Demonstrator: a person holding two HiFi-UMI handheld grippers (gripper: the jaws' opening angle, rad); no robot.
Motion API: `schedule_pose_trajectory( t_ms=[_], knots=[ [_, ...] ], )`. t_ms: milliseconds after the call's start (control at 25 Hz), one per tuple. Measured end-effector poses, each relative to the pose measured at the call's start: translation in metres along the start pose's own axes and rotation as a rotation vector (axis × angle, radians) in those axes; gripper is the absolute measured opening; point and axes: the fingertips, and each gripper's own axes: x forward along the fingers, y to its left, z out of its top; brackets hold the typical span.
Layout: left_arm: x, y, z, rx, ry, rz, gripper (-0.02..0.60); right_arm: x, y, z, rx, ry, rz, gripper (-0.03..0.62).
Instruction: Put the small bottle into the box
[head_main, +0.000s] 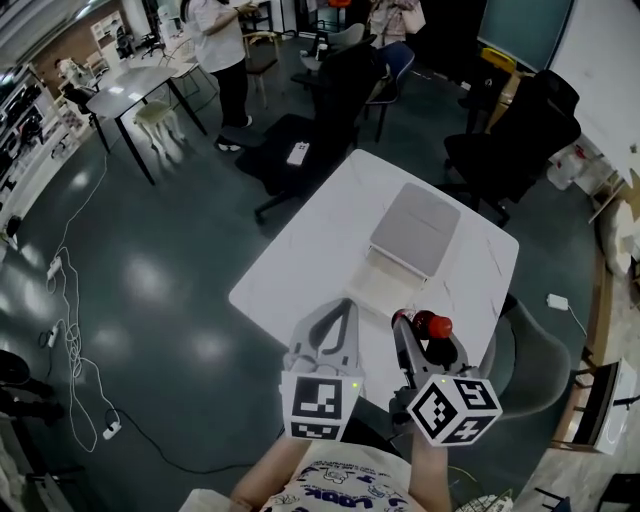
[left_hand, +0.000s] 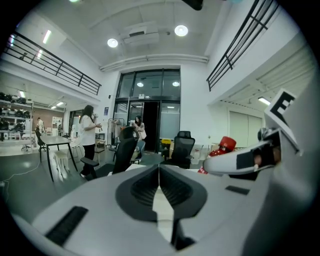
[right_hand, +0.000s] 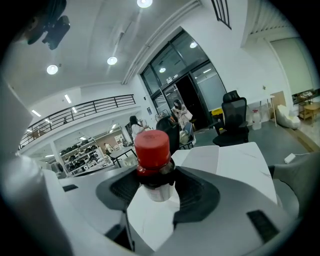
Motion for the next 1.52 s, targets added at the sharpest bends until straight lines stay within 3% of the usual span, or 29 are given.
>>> schedule_pose_trajectory(
  t_ms=[400,840,1520],
  knots=[
    [0.037,0.009,-0.007,-0.010,0.047,-0.007,0.018,0.036,-0.021,0.004,0.020,0.039,-0.016,0.229],
    [0.097,0.020,-0.018,-0.007,0.111,-0.085,0.020,0.087,-0.045,-0.001,0.067,0.094,-0.078,0.229],
    [0.160,0.029,-0.077,-0.049,0.290,-0.170,0.018,0.145,-0.088,-0.043,0.143,0.238,-0.181,0.229]
  ],
)
